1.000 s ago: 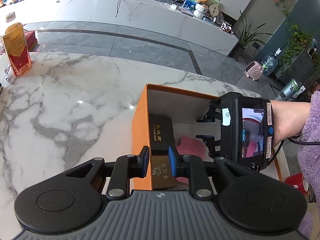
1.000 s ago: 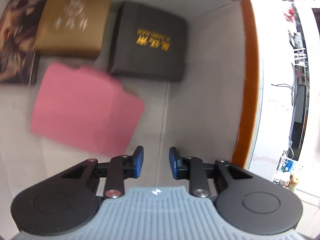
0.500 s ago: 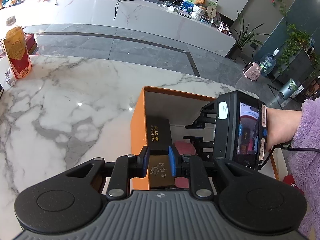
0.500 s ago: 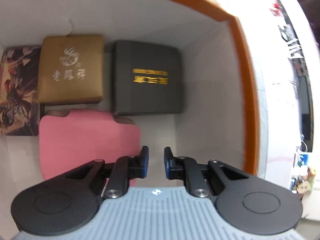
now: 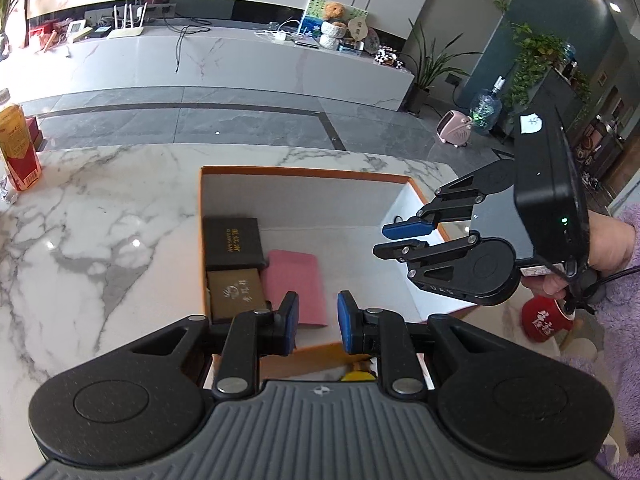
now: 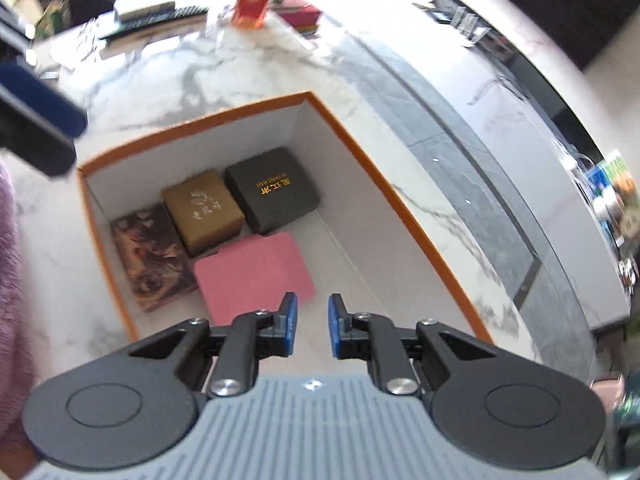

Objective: Organize objects
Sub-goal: 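Move both grippers back to the plush toy pile, then grasp the brown plush dog with the left gripper while the right grasps the white bunny plush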

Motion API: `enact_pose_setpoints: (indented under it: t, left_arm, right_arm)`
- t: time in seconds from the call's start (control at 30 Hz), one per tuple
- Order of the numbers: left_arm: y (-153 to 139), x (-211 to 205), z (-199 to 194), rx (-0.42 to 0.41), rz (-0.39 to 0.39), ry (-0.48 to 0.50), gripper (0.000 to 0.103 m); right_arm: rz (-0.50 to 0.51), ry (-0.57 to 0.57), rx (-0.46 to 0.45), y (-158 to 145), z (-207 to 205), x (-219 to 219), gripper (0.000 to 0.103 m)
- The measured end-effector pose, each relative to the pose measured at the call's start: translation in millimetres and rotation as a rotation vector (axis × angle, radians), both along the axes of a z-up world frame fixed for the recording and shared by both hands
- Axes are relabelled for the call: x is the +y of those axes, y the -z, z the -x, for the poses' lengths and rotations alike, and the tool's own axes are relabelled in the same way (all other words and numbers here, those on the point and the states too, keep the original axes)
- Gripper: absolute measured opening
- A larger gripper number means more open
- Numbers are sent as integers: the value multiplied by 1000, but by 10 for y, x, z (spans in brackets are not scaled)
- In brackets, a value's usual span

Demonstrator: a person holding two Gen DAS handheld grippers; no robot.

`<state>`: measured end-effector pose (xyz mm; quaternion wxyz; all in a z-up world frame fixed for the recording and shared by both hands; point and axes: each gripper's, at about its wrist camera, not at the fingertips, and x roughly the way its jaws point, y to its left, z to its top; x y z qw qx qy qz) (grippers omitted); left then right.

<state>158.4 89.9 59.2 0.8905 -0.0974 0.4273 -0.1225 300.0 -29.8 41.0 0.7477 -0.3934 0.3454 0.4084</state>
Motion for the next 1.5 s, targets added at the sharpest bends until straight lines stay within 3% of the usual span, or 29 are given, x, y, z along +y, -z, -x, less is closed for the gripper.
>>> enact_pose_setpoints:
  t: [0.03,0.07,0.17,0.23,0.37,0.47,0.6,0.7,1.2,1.3,1.5]
  left_arm:
    - [-9,-67,65,-7,5,13,24]
    - [-17,-138,133,-14,14,28,24]
    - [9,-335,297,-27,46,63,24]
    - [71,-438,366,-21,76,73,24]
    - [260,-627,442,1,127,88,24]
    - [417,-743,451,9,129,82,24]
    - [641,-821,455,29,143,56,24]
    - [816,-858,467,51,165,27,24]
    - [977,-1022,539,103,89,47,27]
    - [983,-1025,546,110,83,45,35]
    - [1023,-1041,487,126,73,45,45]
  right_arm:
    - [-21,28,0,124,192,-87,16]
    - [-48,57,8,92,458,-466,16]
    - [-155,164,55,5,783,-810,17]
    - [-237,240,92,-30,930,-1034,23]
    - [-353,382,82,-123,1242,-1596,33]
    - [-434,485,114,-60,1483,-1840,37]
    - [-535,564,170,109,1694,-2053,51]
    - [-585,616,182,216,1696,-2214,64]
    - [-739,711,431,555,1411,-2447,70]
    - [-733,710,458,611,1341,-2416,70]
    - [-735,693,441,623,1376,-2396,60]
